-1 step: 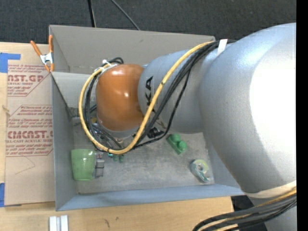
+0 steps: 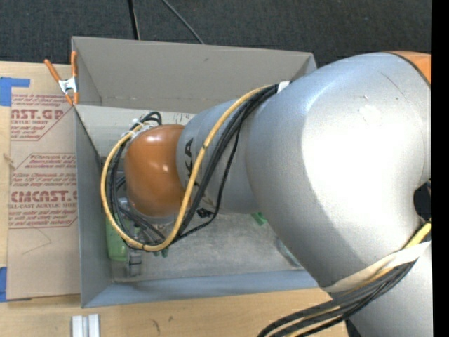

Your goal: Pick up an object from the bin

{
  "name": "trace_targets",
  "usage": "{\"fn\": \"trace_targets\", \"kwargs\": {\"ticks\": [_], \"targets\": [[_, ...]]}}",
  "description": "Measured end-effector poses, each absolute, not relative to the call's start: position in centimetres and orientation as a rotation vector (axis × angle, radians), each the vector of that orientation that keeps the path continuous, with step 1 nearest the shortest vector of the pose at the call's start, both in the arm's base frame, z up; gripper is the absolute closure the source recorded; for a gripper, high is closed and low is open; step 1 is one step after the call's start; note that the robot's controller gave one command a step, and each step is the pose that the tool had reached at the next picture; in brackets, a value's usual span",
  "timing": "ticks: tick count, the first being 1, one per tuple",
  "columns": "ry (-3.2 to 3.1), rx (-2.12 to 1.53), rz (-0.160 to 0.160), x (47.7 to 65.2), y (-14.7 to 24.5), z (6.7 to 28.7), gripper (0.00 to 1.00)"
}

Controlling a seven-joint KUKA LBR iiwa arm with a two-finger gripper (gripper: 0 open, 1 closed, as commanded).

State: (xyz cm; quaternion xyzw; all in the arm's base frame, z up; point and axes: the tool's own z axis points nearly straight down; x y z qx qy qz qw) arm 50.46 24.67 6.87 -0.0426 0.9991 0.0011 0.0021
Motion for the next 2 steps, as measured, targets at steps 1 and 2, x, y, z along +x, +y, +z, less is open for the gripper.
{"fn": "trace_targets", "kwargs": {"ticks": [1,2], "targets": [[3.135,-0.132,0.005,50.5,24.7,7.2,1.00],[3.128,-0.142,0.003,53.3,22.9,16.2,1.00]]}}
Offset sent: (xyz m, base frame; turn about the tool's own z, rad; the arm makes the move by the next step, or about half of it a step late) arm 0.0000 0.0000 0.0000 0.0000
